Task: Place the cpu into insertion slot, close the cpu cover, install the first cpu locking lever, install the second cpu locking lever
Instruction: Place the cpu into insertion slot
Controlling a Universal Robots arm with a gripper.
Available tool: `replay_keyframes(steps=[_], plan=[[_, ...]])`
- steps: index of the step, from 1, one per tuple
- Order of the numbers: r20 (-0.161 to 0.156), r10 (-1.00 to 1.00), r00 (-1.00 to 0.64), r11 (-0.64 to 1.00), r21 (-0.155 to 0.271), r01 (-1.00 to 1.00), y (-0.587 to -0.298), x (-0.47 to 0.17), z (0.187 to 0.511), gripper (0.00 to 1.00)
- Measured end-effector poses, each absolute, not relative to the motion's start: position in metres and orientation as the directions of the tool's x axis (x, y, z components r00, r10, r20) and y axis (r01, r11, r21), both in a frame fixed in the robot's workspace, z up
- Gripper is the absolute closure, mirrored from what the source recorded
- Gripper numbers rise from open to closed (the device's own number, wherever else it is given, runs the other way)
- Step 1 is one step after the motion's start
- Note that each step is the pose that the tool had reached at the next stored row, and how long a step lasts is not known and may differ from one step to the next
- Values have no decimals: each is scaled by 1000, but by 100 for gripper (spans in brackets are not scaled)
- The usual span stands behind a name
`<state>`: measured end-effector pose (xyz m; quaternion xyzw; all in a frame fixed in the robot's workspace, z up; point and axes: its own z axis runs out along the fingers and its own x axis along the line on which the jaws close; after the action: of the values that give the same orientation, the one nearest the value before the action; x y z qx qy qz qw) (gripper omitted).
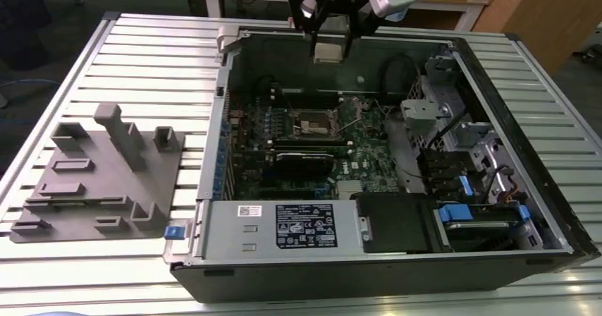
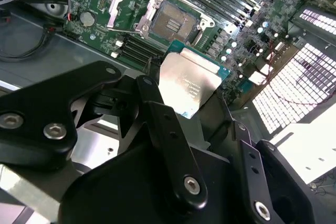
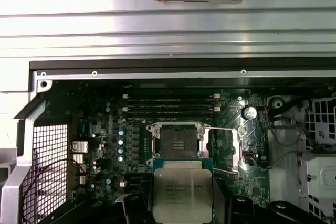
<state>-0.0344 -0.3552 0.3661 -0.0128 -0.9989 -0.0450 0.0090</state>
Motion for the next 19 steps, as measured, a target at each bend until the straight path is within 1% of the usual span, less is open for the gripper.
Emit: replay_keyframes(steps=[19], plan=[[19,25,-1000,996,89,26,-355,-34,362,46]])
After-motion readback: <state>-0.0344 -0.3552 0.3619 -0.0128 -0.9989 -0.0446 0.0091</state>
